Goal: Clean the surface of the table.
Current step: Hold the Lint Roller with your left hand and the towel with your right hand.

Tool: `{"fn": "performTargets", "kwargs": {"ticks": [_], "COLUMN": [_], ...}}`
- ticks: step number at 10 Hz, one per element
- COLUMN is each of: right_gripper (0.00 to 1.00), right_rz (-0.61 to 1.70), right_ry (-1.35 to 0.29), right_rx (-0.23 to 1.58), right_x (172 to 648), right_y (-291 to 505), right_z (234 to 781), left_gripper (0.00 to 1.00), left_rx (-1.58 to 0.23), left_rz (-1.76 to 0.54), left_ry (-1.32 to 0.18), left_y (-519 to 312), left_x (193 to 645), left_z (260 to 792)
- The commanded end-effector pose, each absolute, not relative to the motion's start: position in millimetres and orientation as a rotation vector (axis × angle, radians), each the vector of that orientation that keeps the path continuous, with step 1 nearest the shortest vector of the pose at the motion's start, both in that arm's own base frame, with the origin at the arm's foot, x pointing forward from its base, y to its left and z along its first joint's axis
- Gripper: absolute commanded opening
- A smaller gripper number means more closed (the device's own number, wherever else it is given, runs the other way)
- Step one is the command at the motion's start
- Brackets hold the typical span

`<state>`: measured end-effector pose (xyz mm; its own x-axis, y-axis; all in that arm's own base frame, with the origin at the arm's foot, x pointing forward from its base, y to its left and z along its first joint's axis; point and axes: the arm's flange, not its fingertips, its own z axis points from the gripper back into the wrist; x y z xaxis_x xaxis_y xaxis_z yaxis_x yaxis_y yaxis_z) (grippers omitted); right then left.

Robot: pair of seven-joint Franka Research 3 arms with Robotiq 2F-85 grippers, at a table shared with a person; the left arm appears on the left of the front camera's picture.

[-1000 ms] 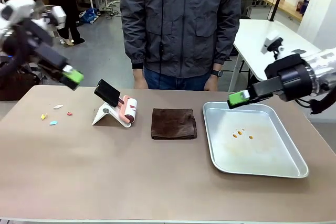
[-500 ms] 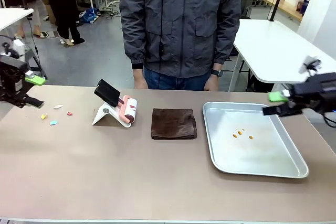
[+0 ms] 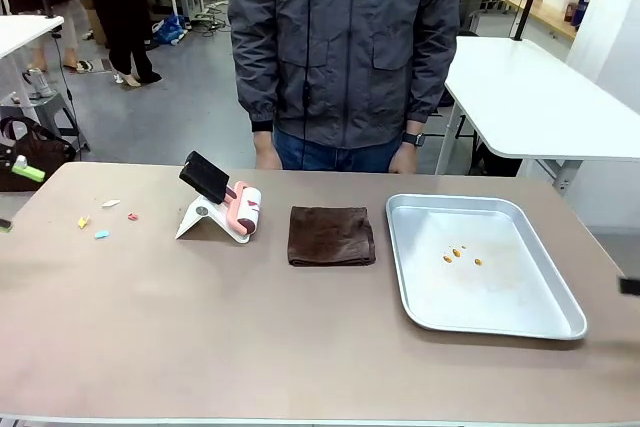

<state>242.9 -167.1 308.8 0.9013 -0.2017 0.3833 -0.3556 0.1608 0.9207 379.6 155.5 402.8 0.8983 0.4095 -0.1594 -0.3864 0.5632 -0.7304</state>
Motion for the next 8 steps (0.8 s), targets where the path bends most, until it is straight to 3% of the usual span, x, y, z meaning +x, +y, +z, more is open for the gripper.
{"fn": "performTargets", "kwargs": {"ticks": [1, 2, 8], "right_gripper": [1.00, 1.00, 1.00], "right_rz": [0.060, 0.116, 0.116], "right_ry": [-0.546, -0.475, -0.475], "right_rx": [1.422, 1.421, 1.421], "right_x": [110, 243, 243], "right_y": [-58, -167, -167], "right_z": [272, 309, 309], "left_gripper": [1.00, 1.00, 1.00], "left_rx": [-0.846, -0.852, -0.852], "left_rz": [0.603, 0.468, 0.468], "left_ry": [0.017, -0.029, -0.029], "left_y": [153, 155, 155], "left_x": [356, 380, 380], "left_z": [407, 403, 403]}}
